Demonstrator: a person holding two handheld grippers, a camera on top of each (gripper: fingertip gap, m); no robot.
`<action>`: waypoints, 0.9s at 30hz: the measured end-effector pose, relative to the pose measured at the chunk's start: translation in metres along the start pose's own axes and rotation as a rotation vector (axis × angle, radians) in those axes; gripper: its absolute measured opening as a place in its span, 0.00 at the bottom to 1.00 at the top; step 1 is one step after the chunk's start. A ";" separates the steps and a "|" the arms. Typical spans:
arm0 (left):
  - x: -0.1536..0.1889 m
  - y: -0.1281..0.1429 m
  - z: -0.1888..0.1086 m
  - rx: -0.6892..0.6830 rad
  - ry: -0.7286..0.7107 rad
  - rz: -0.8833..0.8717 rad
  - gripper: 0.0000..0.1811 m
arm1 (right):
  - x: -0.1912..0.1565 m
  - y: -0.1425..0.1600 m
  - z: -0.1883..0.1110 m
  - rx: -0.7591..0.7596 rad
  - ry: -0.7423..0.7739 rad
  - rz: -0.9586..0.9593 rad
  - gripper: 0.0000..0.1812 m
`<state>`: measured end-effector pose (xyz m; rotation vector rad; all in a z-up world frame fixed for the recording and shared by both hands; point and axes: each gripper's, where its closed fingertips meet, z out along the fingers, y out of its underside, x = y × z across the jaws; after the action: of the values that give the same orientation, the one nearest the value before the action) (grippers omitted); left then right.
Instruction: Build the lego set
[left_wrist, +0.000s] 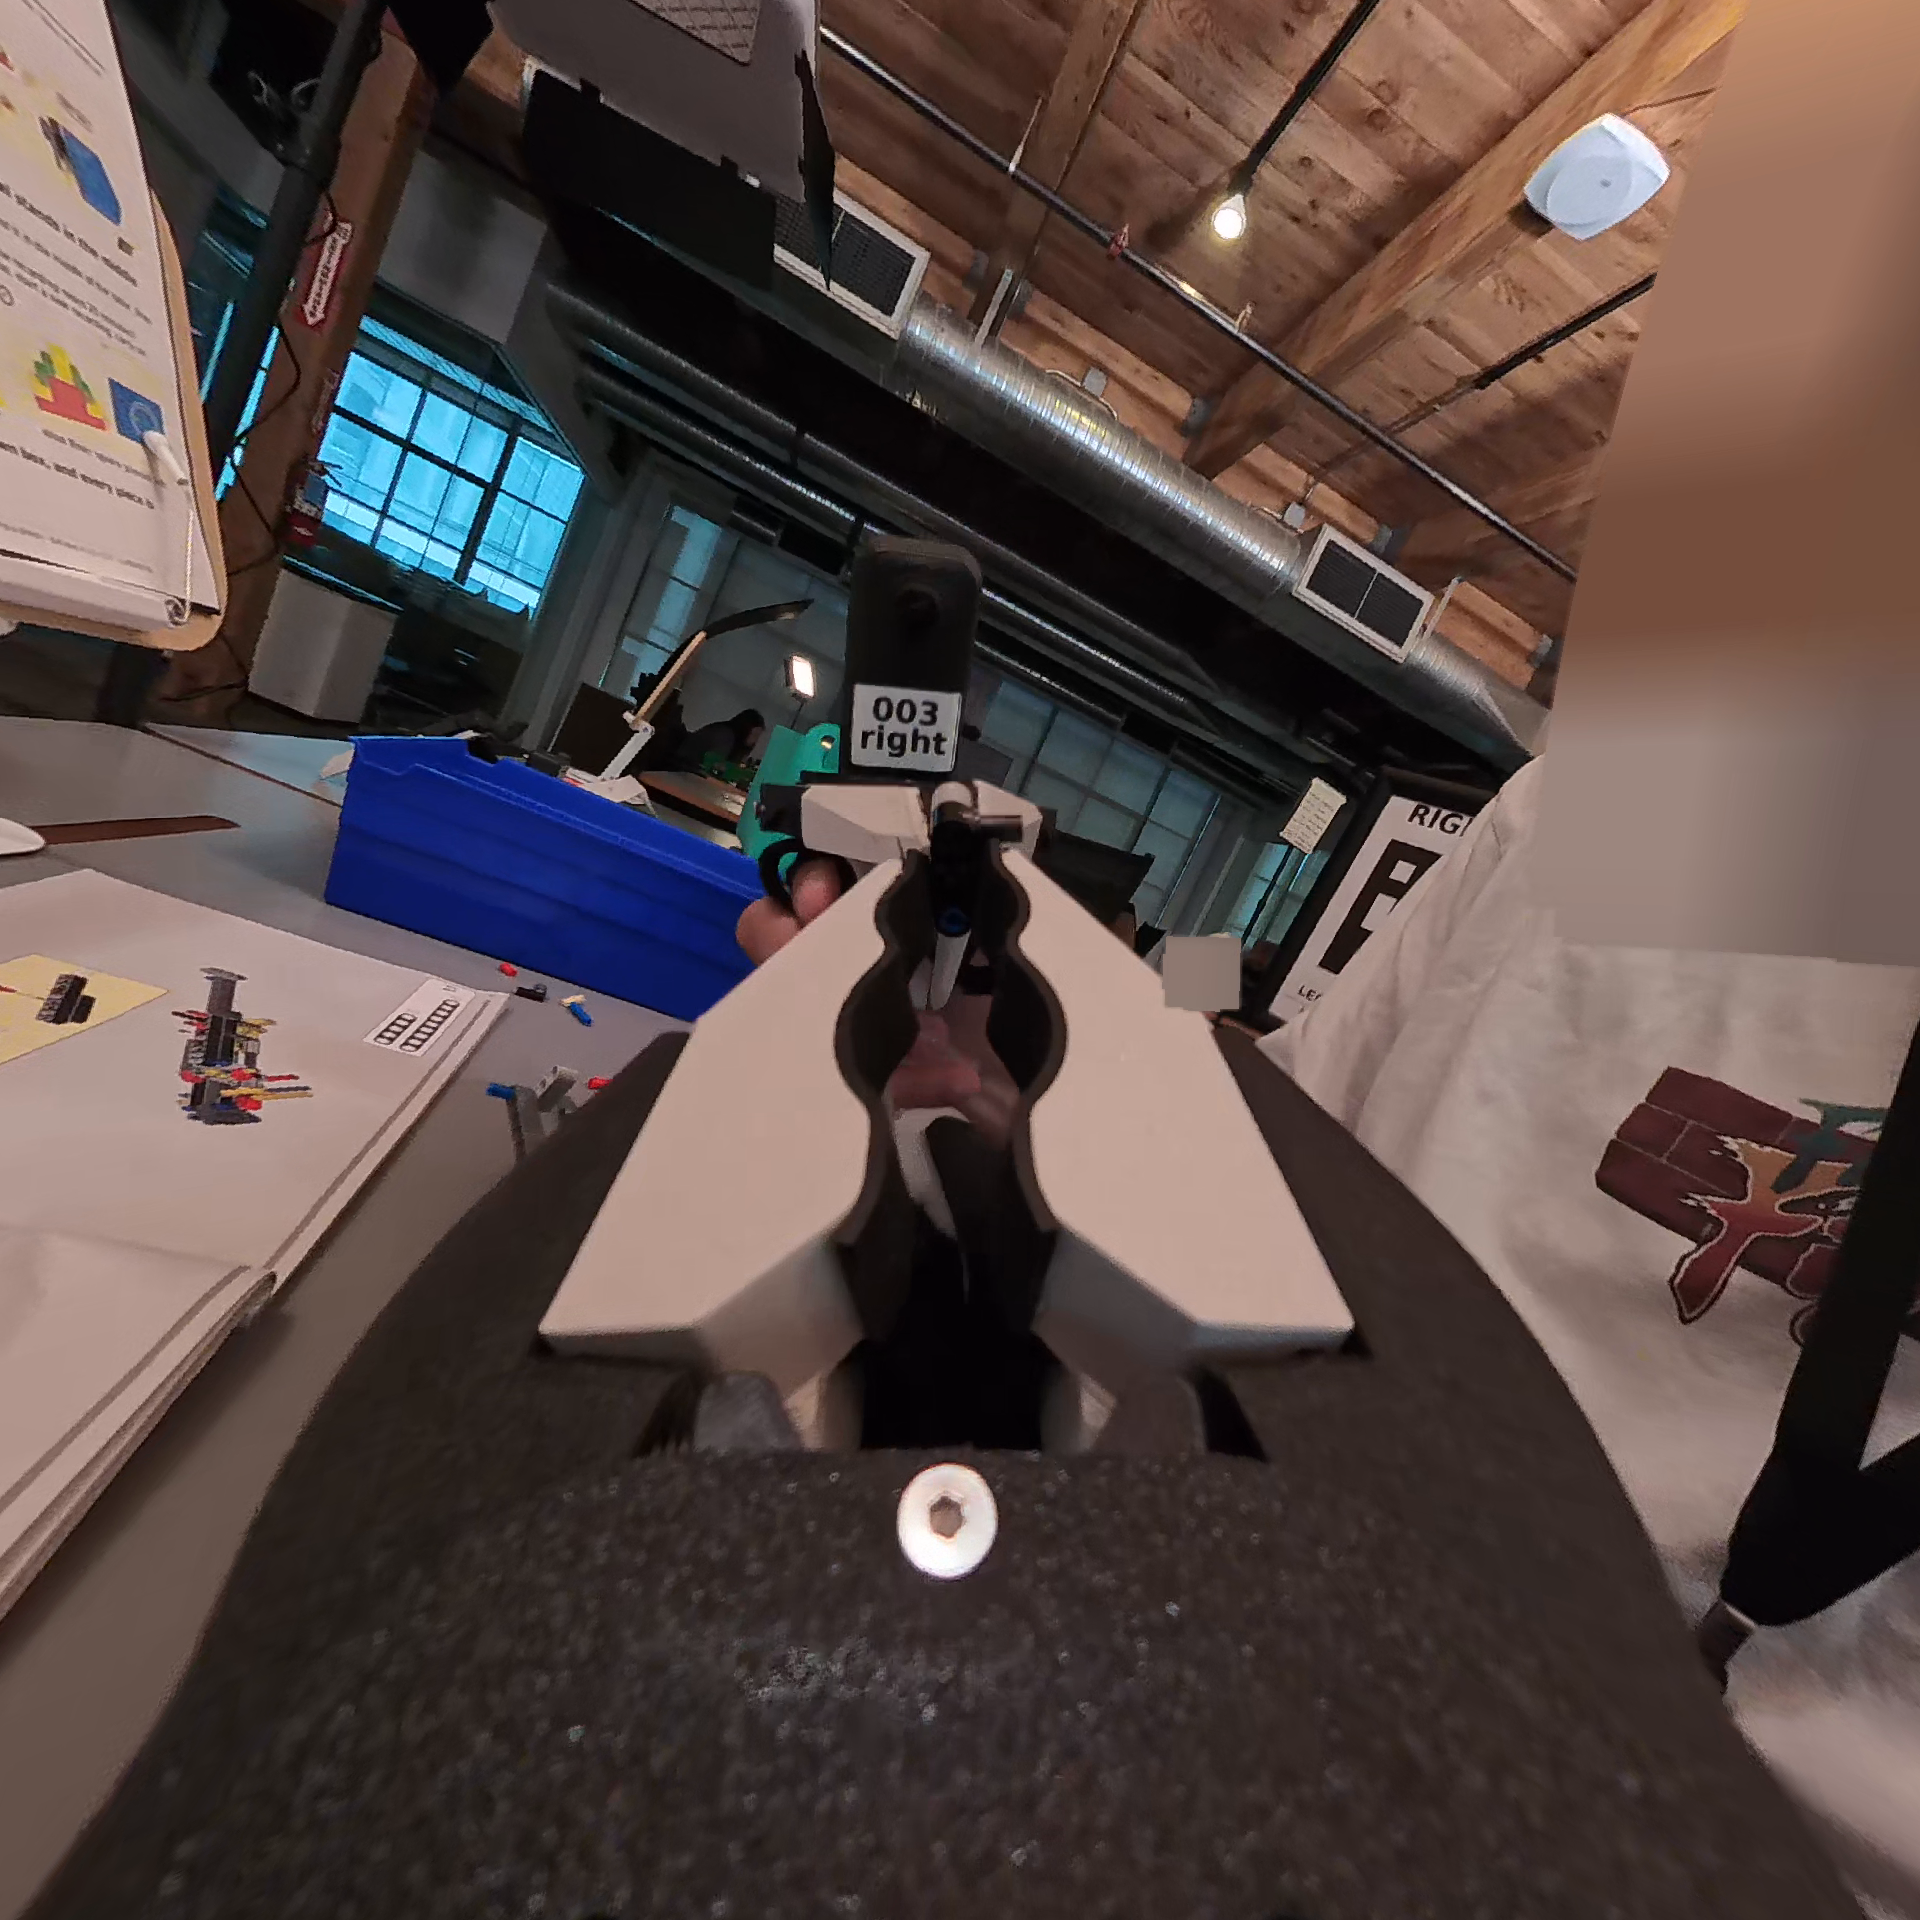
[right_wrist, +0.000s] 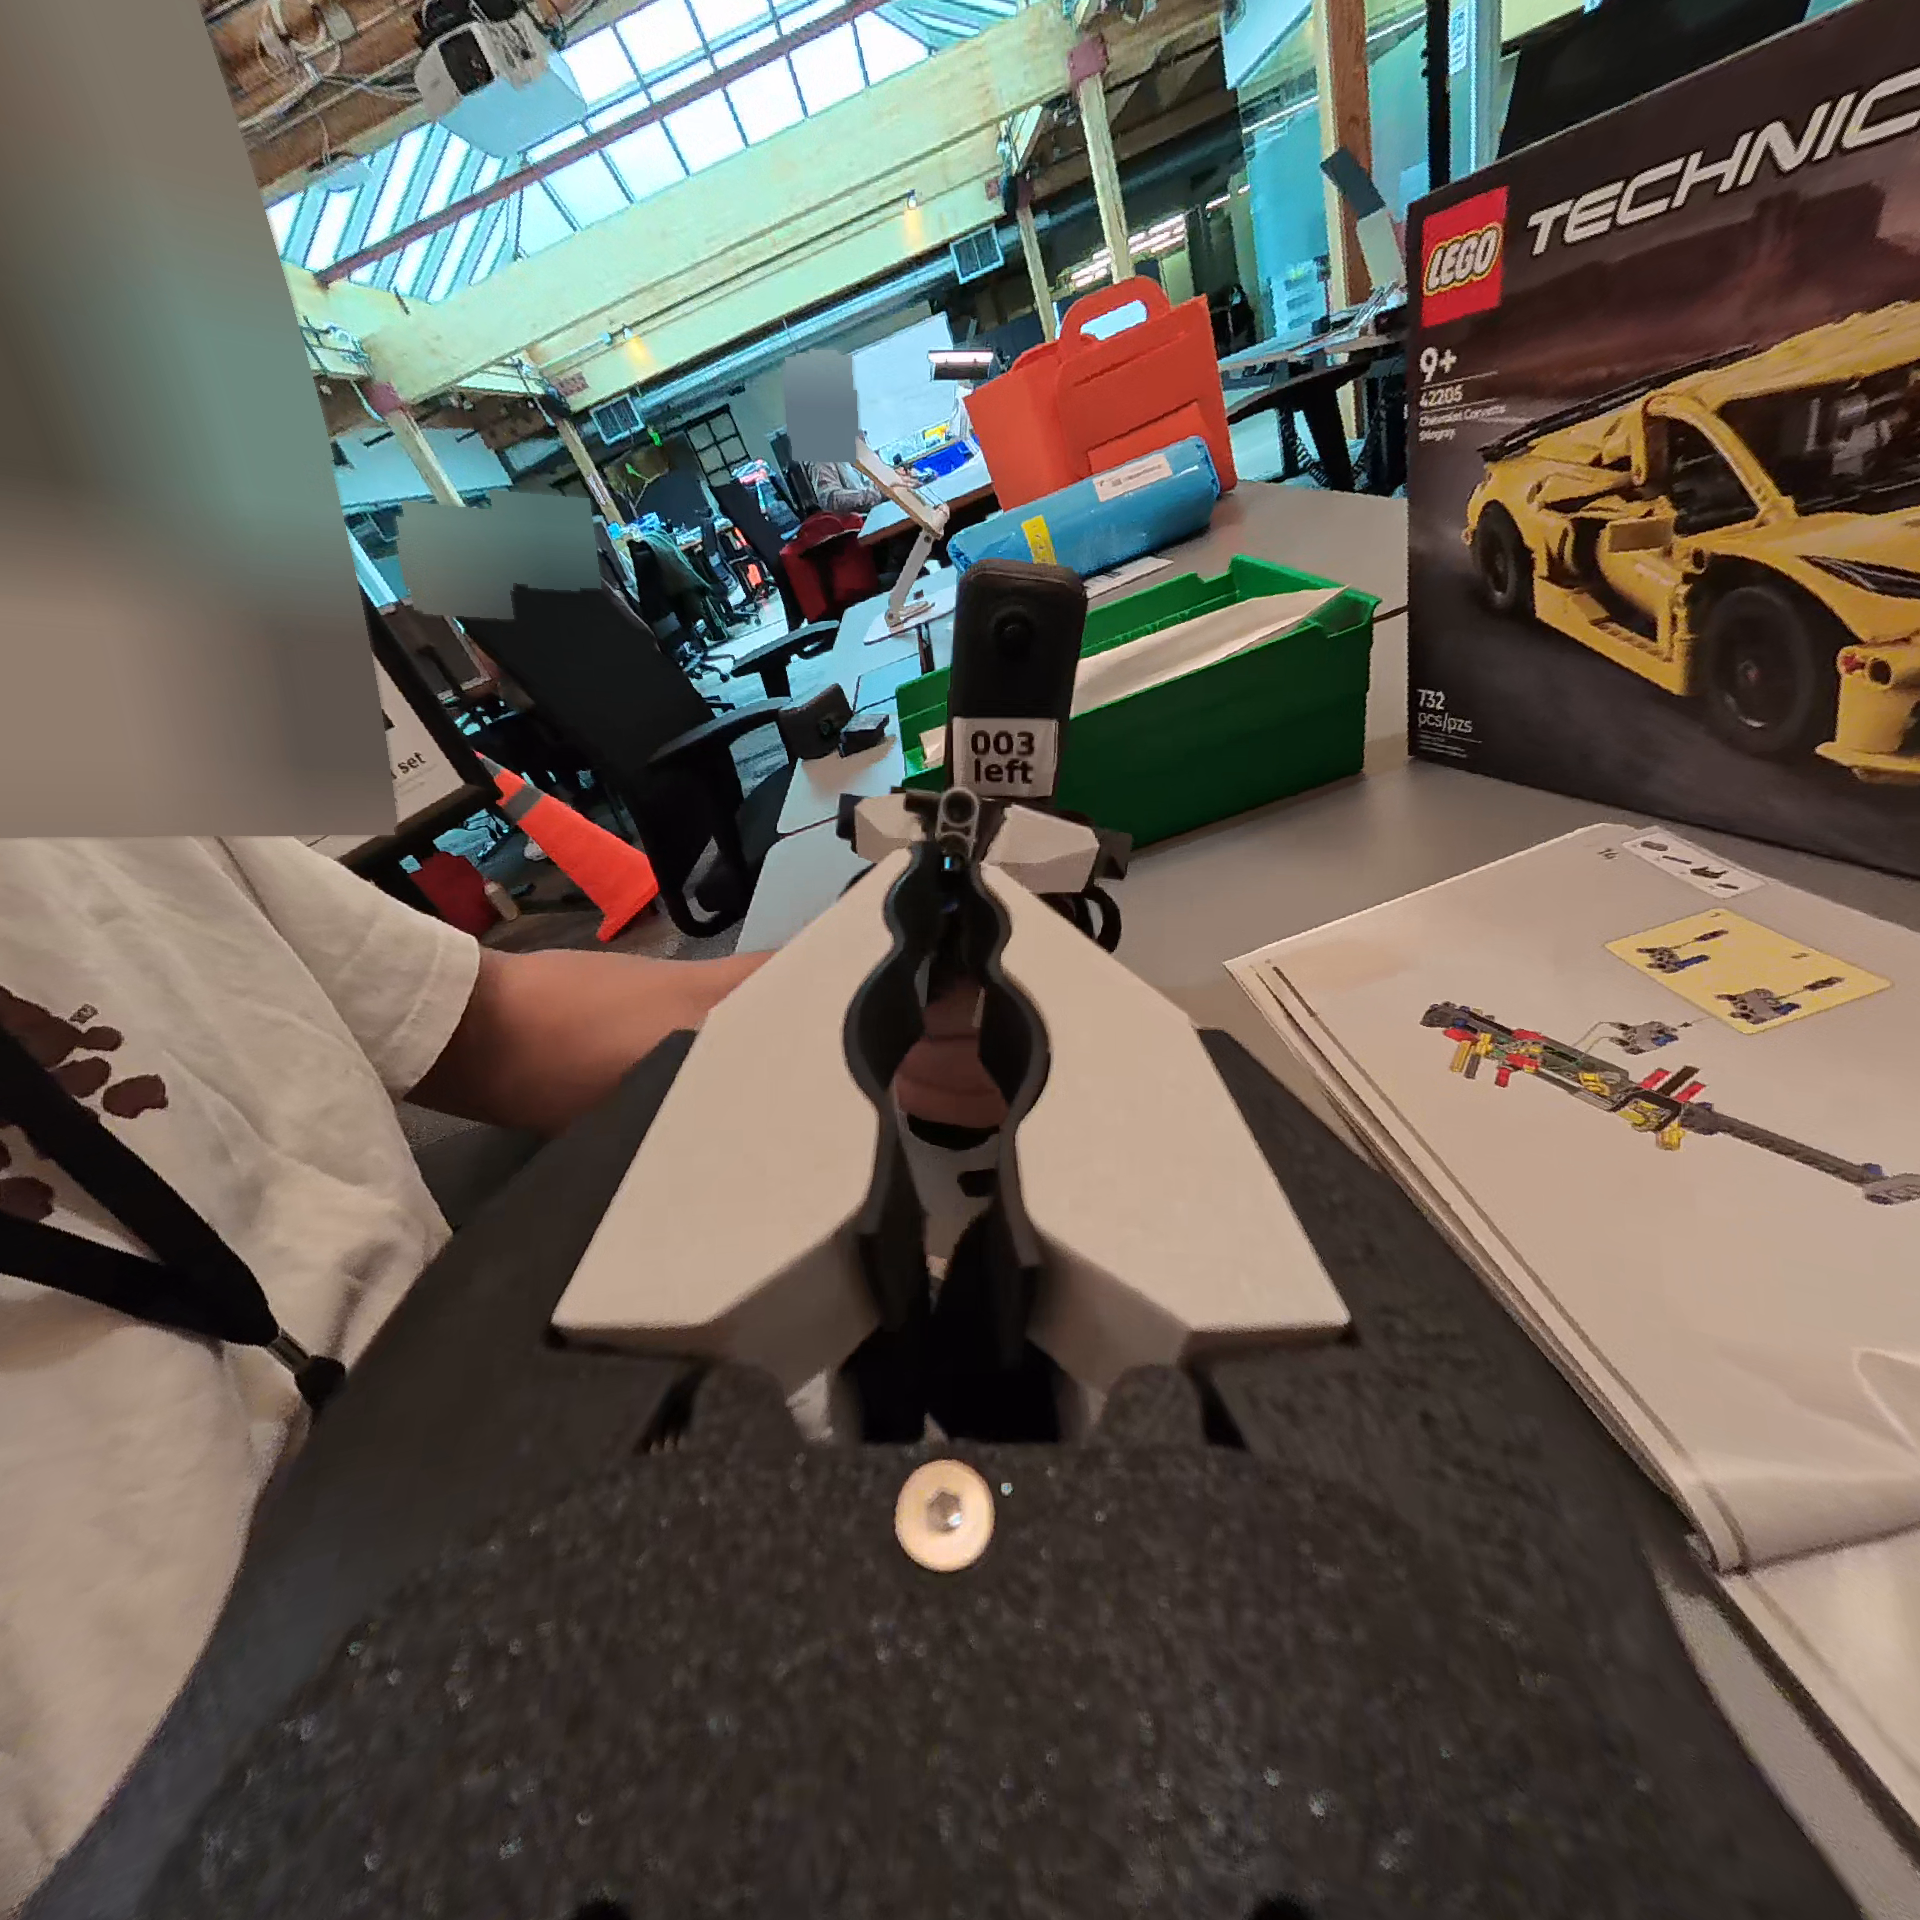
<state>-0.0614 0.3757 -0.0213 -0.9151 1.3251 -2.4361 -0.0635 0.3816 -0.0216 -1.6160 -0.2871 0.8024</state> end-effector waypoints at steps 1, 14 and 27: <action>0.000 0.001 0.000 -0.015 -0.008 0.012 0.03 | 0.000 0.001 0.000 -0.006 -0.001 0.001 0.02; -0.002 0.033 -0.002 -0.287 -0.067 0.124 0.04 | -0.003 0.029 -0.009 -0.265 -0.027 -0.049 0.02; -0.041 0.003 -0.006 -0.075 -0.327 0.177 0.04 | 0.032 0.011 0.005 -0.130 0.673 -0.405 0.27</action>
<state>-0.0334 0.3968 -0.0431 -1.1068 1.3208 -2.0142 -0.0461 0.4018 -0.0427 -1.7726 -0.1707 -0.0849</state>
